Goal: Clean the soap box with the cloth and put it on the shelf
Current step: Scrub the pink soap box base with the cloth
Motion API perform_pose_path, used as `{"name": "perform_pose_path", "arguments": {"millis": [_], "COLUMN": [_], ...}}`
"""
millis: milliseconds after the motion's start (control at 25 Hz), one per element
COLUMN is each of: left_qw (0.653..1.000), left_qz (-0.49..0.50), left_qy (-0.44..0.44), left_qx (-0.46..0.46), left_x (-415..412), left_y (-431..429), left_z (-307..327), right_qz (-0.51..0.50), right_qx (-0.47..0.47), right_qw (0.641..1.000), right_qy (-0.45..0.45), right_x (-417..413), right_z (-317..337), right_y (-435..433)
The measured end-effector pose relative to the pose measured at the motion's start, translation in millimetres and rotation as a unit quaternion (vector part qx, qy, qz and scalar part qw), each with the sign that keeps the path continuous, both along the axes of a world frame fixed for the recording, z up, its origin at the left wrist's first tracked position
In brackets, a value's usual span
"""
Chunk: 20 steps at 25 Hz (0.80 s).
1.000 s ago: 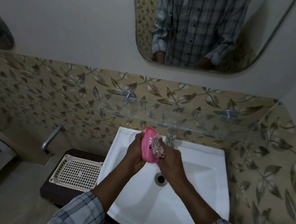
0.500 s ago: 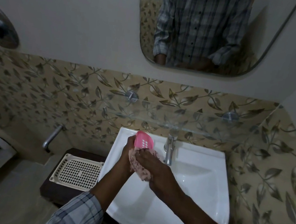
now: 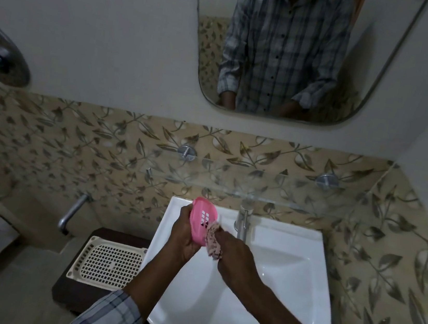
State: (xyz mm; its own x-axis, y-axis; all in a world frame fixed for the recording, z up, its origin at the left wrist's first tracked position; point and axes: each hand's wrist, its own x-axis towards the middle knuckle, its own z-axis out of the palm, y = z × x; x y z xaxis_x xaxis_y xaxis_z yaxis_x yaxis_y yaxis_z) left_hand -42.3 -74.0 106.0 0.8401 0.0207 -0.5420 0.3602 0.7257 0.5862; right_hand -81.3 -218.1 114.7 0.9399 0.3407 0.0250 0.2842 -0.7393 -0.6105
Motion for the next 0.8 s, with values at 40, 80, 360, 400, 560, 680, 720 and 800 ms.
{"name": "perform_pose_path", "arguments": {"millis": [40,80,360,400,560,680,720,800], "left_qw": [1.000,0.999,0.997,0.996,0.996,0.978,0.953,0.869], "left_qz": [0.012,0.015,0.006,0.004,-0.034,-0.023,-0.005,0.026], "left_qy": [0.012,0.019,-0.059,-0.073,-0.079,-0.065,-0.084,-0.117], "left_qx": [0.019,0.039,-0.047,-0.050,0.036,0.196,0.290,0.479], "left_x": [-1,-3,-11,-13,-24,-26,-27,-28], "left_y": [1,1,10,10,-3,-14,-15,-14], "left_z": [-4,-9,-9,-9,-18,-24,-24,-20], "right_qz": [0.023,0.047,-0.312,-0.339,-0.283,-0.301,-0.324,-0.366], "right_qx": [-0.002,0.024,0.286,0.342,0.532,0.565,0.554,0.470], "right_qw": [1.000,0.998,0.894,0.851,0.710,0.699,0.708,0.773], "right_qy": [0.016,0.036,0.149,0.208,0.364,0.320,0.295,0.219], "right_x": [-6,-9,6,6,-17,-23,-22,-20], "right_z": [4,9,18,8,-5,-10,-11,-14], "right_y": [0,0,-21,-26,-13,-2,-2,-6]}}
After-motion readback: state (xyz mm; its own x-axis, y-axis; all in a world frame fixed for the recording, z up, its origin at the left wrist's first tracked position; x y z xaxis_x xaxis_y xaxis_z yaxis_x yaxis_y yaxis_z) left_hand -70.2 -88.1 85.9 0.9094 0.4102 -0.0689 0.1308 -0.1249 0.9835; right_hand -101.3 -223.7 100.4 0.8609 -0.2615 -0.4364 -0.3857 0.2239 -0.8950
